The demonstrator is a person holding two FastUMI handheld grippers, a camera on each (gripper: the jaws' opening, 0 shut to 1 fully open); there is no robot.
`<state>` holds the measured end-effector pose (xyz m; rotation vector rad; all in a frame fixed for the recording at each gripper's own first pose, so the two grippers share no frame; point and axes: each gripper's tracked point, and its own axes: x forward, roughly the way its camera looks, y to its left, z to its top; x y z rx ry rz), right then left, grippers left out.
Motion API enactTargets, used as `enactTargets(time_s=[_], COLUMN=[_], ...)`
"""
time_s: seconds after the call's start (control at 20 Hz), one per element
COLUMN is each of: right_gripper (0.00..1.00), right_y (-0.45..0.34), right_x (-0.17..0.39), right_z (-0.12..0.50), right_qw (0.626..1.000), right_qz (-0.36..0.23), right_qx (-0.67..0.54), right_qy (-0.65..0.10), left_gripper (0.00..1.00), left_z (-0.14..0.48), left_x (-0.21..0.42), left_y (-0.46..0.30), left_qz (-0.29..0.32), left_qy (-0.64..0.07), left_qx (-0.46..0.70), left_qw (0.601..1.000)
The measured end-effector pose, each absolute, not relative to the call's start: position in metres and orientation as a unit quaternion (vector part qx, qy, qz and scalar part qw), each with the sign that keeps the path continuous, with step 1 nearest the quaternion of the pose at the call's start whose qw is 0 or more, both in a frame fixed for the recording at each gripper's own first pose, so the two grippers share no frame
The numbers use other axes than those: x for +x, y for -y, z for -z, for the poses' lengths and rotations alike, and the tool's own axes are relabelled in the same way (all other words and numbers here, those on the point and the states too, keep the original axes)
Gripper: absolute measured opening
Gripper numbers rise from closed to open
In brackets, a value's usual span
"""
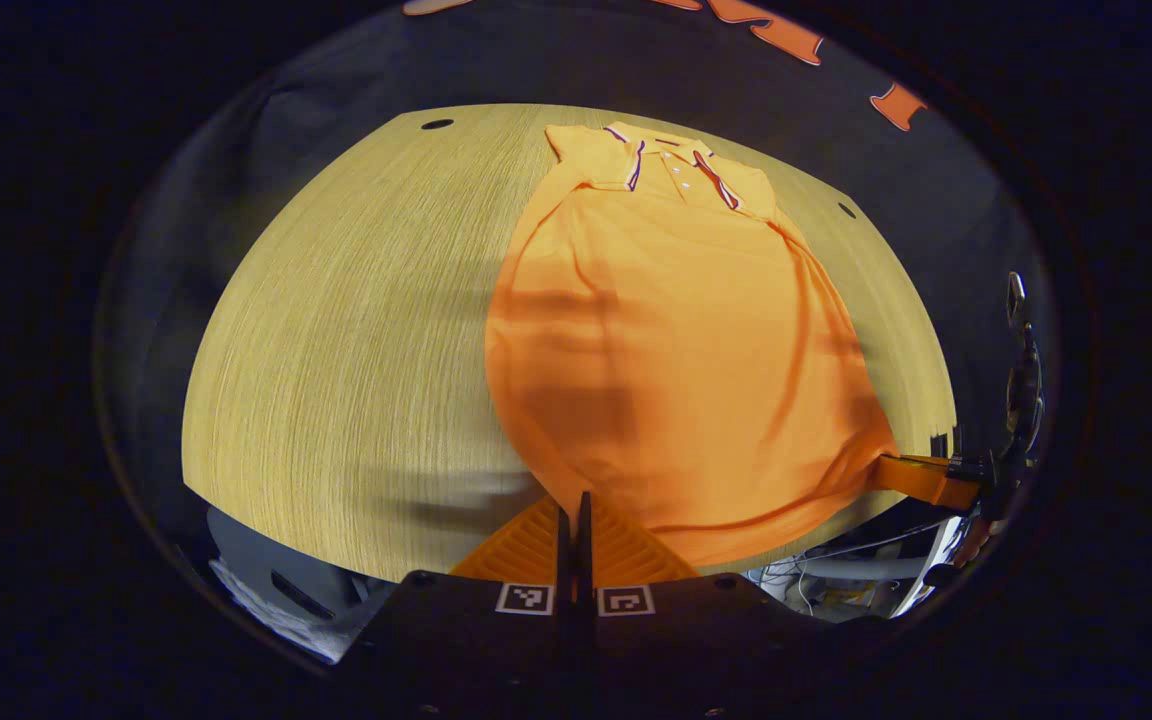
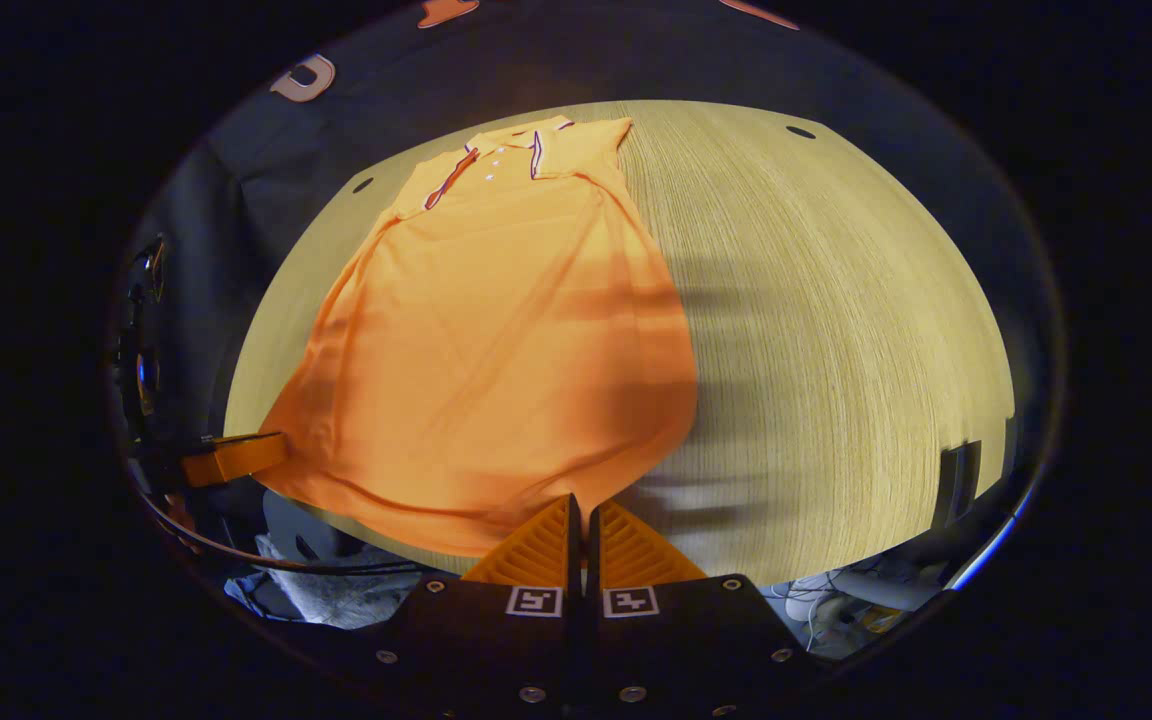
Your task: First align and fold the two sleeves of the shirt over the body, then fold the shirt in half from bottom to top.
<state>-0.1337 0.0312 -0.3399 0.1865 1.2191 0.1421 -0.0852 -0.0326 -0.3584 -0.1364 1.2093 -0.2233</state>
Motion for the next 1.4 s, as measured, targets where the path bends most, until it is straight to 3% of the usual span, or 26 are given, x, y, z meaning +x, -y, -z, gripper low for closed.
enactTargets(time_s=[0.35, 0.9, 1.25, 1.4], right_gripper=[0.01, 0.01, 0.01, 0.01], right_y=[-0.014, -0.013, -0.005, 0.001], right_x=[-0.108, -0.047, 0.020, 0.043], right_z=[0.317, 0.285, 0.274, 0.272], right_qw=[0.843, 0.852, 0.851, 0.849], right_qz=[-0.054, -0.080, -0.101, -0.112], right_qx=[0.026, 0.043, 0.062, 0.062], right_qy=[-0.534, -0.516, -0.511, -0.512], left_gripper=[0.02, 0.02, 0.02, 0.01], left_z=[0.337, 0.303, 0.301, 0.298], left_x=[-0.069, -0.009, 0.050, 0.078], left_y=[0.038, 0.050, 0.073, 0.075], left_qz=[0.109, 0.114, 0.146, 0.133], left_qy=[-0.550, -0.533, -0.563, -0.582], left_qx=[-0.063, -0.062, -0.042, -0.064], left_qw=[0.826, 0.836, 0.812, 0.800])
